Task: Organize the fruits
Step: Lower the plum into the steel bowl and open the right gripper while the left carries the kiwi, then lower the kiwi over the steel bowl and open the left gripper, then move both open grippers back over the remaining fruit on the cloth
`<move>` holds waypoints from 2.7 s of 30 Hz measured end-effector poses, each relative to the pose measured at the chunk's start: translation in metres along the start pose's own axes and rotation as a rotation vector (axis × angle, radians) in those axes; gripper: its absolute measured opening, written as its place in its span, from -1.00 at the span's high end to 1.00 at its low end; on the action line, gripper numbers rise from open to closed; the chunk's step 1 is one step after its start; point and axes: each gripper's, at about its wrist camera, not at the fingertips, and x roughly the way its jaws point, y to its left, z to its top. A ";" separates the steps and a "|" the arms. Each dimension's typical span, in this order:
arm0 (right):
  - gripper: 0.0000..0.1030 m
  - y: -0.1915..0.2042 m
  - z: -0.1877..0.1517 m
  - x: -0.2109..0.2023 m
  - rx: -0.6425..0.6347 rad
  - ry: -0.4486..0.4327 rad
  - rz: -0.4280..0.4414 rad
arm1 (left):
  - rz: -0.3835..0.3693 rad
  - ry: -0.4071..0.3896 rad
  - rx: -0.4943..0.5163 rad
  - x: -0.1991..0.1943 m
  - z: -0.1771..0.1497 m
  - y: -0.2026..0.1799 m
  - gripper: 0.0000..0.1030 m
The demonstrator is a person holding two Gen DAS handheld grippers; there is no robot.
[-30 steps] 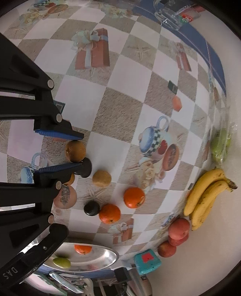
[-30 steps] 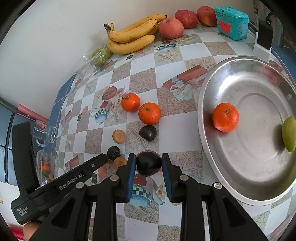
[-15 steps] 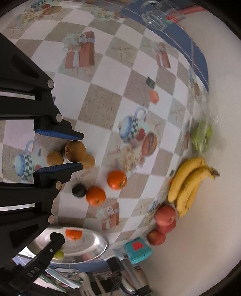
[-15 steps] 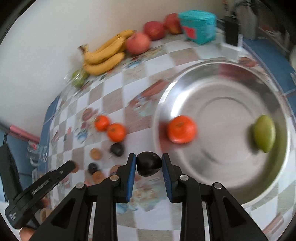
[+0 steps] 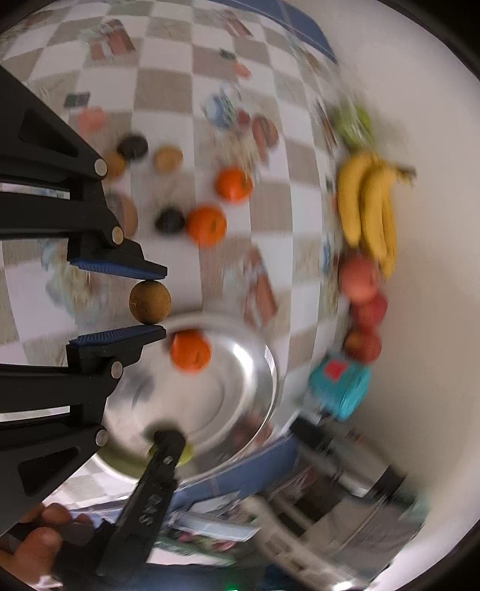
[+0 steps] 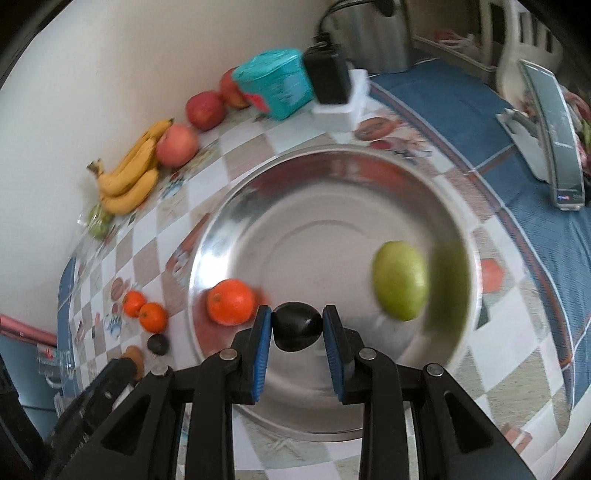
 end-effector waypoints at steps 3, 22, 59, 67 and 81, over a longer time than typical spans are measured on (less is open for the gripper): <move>0.43 -0.008 0.002 -0.005 0.019 -0.017 -0.010 | 0.001 -0.010 0.096 0.006 -0.003 -0.029 0.47; 0.42 -0.010 0.001 0.006 0.011 0.031 -0.023 | -0.025 0.013 0.235 0.029 -0.015 -0.067 0.47; 0.20 -0.010 0.003 0.001 0.021 0.005 -0.022 | 0.020 -0.022 -0.124 0.007 0.007 0.025 0.07; 0.20 0.001 0.003 -0.003 -0.025 -0.006 -0.010 | 0.047 -0.035 -0.271 -0.001 0.008 0.064 0.07; -0.35 0.033 -0.005 0.002 -0.181 -0.007 -0.045 | 0.151 0.028 -0.349 0.006 0.001 0.086 -0.54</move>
